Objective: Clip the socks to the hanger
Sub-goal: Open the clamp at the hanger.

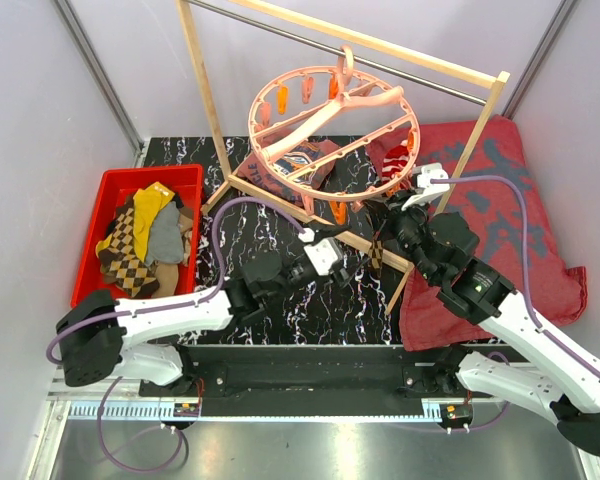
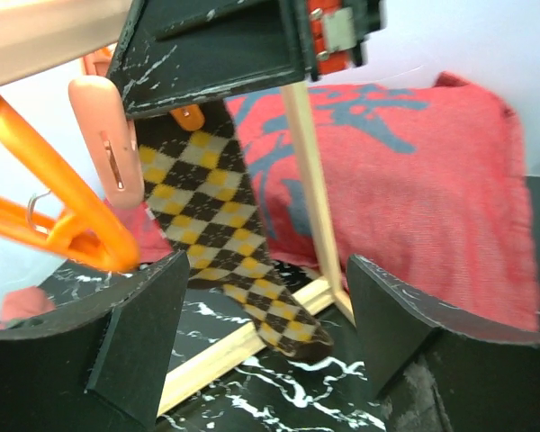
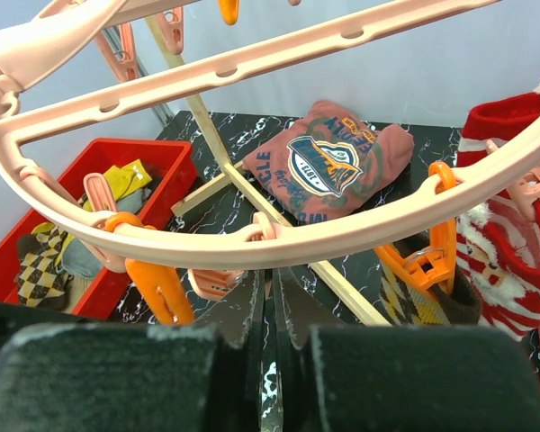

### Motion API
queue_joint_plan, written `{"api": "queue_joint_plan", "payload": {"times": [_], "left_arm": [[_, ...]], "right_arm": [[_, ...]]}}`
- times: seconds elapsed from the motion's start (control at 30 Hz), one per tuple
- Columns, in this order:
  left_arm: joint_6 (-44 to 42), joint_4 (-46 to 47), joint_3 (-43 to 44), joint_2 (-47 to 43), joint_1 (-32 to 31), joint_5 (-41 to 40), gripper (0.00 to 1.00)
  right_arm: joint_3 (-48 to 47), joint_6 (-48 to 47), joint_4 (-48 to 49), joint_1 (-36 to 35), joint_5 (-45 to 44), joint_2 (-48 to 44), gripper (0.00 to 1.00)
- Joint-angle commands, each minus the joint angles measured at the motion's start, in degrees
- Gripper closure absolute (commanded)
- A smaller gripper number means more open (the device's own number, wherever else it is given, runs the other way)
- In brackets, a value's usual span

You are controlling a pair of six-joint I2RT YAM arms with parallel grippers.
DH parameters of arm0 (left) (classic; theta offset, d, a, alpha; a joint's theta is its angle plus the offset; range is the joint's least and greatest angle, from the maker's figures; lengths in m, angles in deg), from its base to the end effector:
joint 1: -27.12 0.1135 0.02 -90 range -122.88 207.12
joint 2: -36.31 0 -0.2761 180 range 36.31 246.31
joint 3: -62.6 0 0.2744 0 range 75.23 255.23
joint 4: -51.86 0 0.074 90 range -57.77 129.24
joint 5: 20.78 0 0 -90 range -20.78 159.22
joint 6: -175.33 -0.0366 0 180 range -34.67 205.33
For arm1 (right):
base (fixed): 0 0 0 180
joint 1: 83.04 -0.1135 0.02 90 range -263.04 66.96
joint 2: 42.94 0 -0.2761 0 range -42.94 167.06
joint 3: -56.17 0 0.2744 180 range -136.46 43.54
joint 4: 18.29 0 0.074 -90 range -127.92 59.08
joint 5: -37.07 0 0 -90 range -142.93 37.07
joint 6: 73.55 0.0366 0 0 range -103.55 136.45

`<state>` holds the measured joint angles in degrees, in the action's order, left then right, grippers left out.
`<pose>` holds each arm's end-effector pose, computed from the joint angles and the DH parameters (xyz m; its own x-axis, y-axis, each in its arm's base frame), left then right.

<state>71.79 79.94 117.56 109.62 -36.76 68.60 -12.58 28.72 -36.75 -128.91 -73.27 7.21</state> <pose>0.1369 -0.2783 0.3103 0.2814 -0.0422 -0.9586 0.8509 0.4728 0.2290 0.1564 0.1429 0.4133 -0.0899 0.1935 -0.9770 -0.4215 0.8814 0.2133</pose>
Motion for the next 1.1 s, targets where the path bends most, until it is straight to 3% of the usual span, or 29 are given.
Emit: {"api": "queue_joint_plan", "payload": {"times": [0.0,0.3,0.63,1.07], "left_arm": [[-3.6,5.2,4.3,2.8,-0.3,-7.0,0.26],[-6.7,9.4,6.2,4.5,0.0,-12.7,0.29],[-5.4,11.9,7.5,5.7,1.9,-9.6,0.33],[-1.2,18.7,9.2,9.7,3.8,-9.0,0.62]], "right_arm": [[-0.8,0.2,2.0,-0.4,0.0,-1.4,0.93],[-0.9,0.5,1.4,-0.3,0.1,-2.0,0.93],[-1.1,0.7,1.1,-0.3,0.7,-2.4,0.93],[-1.5,2.7,0.9,-0.3,2.7,-3.0,0.93]]}}
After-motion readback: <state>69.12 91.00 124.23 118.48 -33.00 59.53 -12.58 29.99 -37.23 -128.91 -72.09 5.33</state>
